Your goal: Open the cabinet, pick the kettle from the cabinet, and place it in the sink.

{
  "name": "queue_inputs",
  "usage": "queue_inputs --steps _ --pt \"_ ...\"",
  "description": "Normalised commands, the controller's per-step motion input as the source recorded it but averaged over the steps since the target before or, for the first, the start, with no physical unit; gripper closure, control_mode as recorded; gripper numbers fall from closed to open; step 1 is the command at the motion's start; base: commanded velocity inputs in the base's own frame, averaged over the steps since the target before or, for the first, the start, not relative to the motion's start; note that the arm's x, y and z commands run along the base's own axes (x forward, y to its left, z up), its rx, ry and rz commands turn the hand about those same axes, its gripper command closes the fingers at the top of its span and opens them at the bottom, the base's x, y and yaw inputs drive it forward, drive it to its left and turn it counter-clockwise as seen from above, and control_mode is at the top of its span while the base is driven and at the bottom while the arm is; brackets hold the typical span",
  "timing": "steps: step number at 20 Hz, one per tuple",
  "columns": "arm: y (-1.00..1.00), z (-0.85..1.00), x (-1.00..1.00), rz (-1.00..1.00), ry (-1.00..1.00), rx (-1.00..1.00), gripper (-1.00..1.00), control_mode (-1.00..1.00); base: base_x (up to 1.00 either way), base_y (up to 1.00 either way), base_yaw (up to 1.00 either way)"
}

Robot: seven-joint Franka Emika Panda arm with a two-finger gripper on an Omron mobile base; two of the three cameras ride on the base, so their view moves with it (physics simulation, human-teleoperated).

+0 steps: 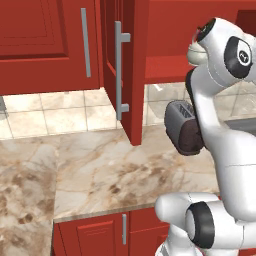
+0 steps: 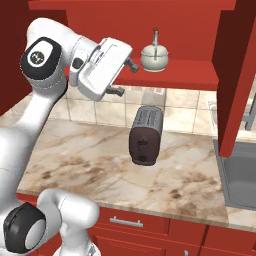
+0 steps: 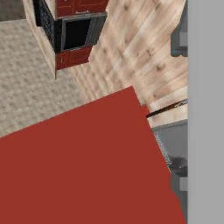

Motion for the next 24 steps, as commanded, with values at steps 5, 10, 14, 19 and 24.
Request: queue_inputs --steps 5,10,14,19,24 --pt "0.25 0.13 -0.29 0.36 0.13 0.00 -1.00 -1.00 0.00 0.00 0.00" --pt "0.12 0.05 -0.16 0.40 0.10 0.00 -1.00 -1.00 0.00 0.00 0.00" --pt "0.14 0.00 0.03 0.38 0.09 0.00 -1.00 -1.00 0.00 0.00 0.00" --pt "0.14 0.00 0.12 0.37 0.06 0.00 -1.00 -1.00 0.00 0.00 0.00" --pt "0.10 0.01 0.14 0.35 0.05 0.00 -1.00 -1.00 0.00 0.00 0.00"
